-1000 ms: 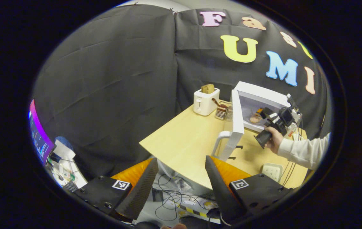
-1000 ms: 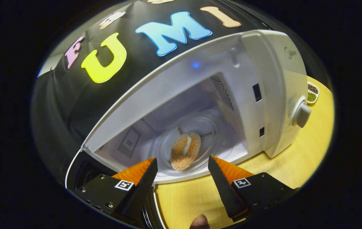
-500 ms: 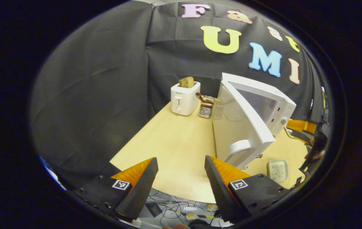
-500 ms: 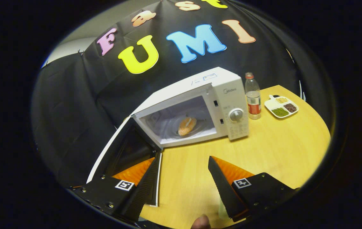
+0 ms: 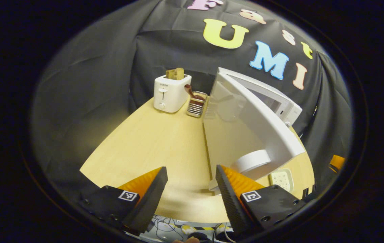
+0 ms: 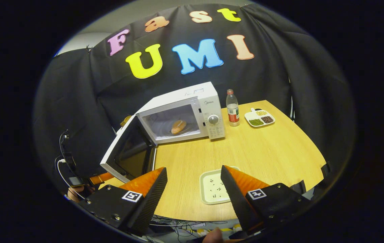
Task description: Open the microwave oven with the left hand, put the food in, and close the microwave oven.
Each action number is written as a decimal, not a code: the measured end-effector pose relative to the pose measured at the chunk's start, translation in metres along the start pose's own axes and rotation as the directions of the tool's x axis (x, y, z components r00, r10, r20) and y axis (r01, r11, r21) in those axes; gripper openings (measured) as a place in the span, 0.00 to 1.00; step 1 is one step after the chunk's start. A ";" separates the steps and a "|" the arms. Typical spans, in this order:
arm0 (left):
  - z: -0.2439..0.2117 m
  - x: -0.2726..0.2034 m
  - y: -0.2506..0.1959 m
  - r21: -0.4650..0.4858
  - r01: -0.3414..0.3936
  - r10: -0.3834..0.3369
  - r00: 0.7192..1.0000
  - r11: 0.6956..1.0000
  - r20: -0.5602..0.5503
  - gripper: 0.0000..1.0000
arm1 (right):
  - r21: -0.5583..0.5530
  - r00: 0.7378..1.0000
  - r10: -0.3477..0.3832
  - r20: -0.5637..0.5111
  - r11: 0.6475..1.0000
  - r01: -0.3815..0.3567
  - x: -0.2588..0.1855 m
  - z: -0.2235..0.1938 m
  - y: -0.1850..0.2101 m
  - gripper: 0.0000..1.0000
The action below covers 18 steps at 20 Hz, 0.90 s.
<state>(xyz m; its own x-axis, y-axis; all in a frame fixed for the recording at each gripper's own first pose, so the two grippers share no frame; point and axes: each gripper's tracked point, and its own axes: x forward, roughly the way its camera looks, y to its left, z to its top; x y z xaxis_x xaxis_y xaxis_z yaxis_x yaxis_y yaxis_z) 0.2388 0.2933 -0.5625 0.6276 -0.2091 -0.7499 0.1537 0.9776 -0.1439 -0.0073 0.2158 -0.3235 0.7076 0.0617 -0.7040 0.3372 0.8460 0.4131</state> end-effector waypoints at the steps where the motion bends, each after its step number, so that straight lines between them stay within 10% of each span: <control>1: 0.002 -0.001 -0.006 0.005 0.008 -0.008 1.000 1.000 0.006 0.96 | -0.005 1.000 0.002 0.004 1.000 -0.002 -0.004 0.002 0.000 0.98; 13: 0.024 0.010 -0.112 0.135 0.001 -0.002 1.000 0.991 0.010 0.96 | -0.091 0.989 0.148 0.014 0.985 -0.146 -0.083 0.023 -0.033 0.98; 18: 0.035 0.041 -0.188 0.250 0.038 -0.038 0.999 0.968 -0.004 0.96 | -0.059 0.997 0.062 0.045 0.996 -0.060 -0.104 0.034 -0.091 0.98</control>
<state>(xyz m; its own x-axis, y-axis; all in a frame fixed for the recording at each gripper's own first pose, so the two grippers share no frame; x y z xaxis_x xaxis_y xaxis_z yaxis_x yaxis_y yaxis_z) 0.2625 0.1004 -0.5431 0.6180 -0.2463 -0.7466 0.3634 0.9316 -0.0066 -0.0910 0.1144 -0.2683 0.7542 0.0906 -0.6503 0.2569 0.8708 0.4193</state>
